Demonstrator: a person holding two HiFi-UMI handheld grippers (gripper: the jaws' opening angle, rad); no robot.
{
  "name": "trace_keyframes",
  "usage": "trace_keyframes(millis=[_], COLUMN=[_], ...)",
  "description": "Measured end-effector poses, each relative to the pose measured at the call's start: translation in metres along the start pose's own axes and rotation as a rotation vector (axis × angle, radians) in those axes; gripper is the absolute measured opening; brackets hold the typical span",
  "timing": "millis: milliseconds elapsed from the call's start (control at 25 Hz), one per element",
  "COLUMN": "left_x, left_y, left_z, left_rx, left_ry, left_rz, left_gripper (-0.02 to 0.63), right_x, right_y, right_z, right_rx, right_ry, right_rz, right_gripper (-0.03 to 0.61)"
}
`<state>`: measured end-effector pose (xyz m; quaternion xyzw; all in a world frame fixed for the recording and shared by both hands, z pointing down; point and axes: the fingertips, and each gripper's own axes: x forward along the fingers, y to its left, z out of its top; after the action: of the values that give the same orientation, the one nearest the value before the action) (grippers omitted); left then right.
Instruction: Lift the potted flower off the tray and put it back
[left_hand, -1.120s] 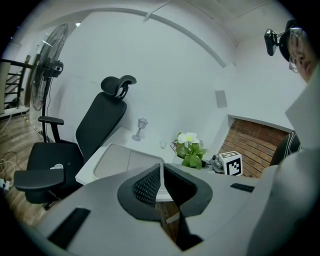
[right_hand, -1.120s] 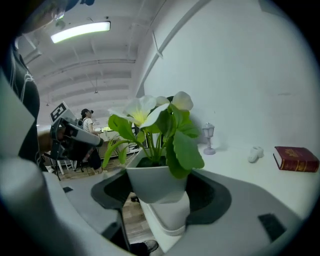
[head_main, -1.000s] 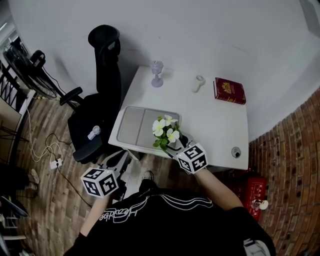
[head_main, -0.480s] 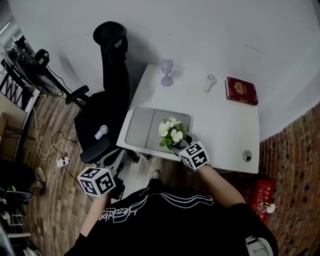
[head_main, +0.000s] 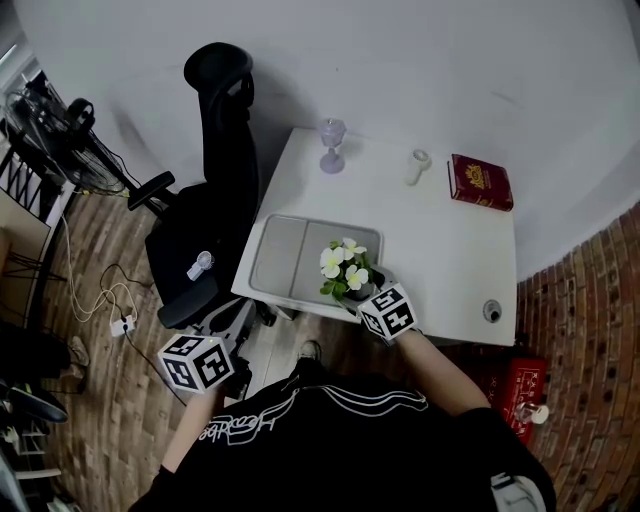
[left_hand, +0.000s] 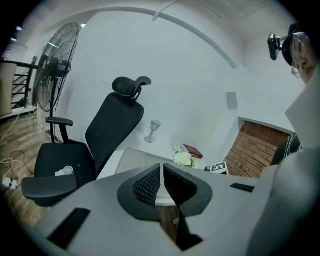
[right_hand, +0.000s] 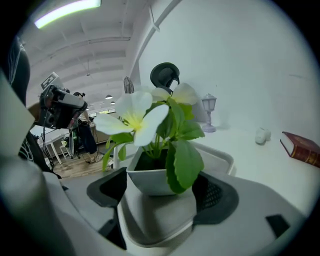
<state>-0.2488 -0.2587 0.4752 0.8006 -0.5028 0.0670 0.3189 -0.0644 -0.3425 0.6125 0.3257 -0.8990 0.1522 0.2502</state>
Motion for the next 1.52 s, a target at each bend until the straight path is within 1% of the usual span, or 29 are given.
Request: trace_keyframes(millis=[40,240,320,400,520,600,640,800,920,1000,1080,1240,1320,1520], left_x=[0.0,0.001,0.0,-0.001,-0.004,-0.006,-0.008,-0.017,-0.028,-0.035,-0.041,-0.051,-0.056,-0.06], left_y=[-0.001,-0.014,-0.023,-0.034,-0.051,-0.064,-0.071,-0.103,-0.134,-0.153,-0.168,-0.187,-0.195,-0.205], left_z=[-0.001,-0.006,-0.008,-0.01,-0.014,-0.017,-0.019,-0.024,-0.026,-0.027,-0.029,-0.033,-0.034,-0.035], left_rx=[0.0,0.001,0.004,0.01,0.017,0.019,0.022,0.044,0.076,0.107,0.137,0.168,0.173,0.175], left_ry=[0.002,-0.003,-0.008,-0.013,-0.023,-0.032,-0.036,-0.057,-0.084,-0.095,-0.101,-0.111,-0.12,-0.127], left_rz=[-0.003,-0.023,-0.039,-0.055,-0.078,-0.096,-0.106,-0.167,-0.242,-0.277,-0.305,-0.358,-0.375,-0.391], left_gripper=[0.046,0.046,0.046,0.046,0.046,0.046,0.046,0.046,0.046,0.046,0.046,0.046,0.046,0.046], right_x=[-0.002,-0.024,-0.041,-0.063,-0.101,-0.127,-0.14,-0.185,-0.213,-0.228,-0.24,-0.25,-0.255,-0.261], right_y=[0.0,0.0,0.001,0.003,0.017,0.034,0.042,0.071,0.09,0.102,0.111,0.122,0.128,0.135], right_z=[0.0,-0.002,0.002,0.01,0.031,0.045,0.052,0.072,0.076,0.077,0.078,0.074,0.072,0.072], right_rx=[0.006,0.03,0.044,0.049,0.032,0.002,-0.011,-0.031,-0.027,-0.012,0.03,0.119,0.121,0.101], right_ry=[-0.002,-0.01,-0.034,-0.078,-0.161,-0.217,-0.245,-0.347,-0.398,-0.433,-0.465,-0.473,-0.473,-0.481], right_rz=[-0.001,-0.005,-0.013,-0.018,0.01,0.042,0.056,0.103,0.141,0.178,0.227,0.307,0.325,0.325], right_gripper=[0.413,0.449,0.459,0.45,0.358,0.262,0.229,0.117,0.064,0.001,0.0,0.0,0.0,0.0])
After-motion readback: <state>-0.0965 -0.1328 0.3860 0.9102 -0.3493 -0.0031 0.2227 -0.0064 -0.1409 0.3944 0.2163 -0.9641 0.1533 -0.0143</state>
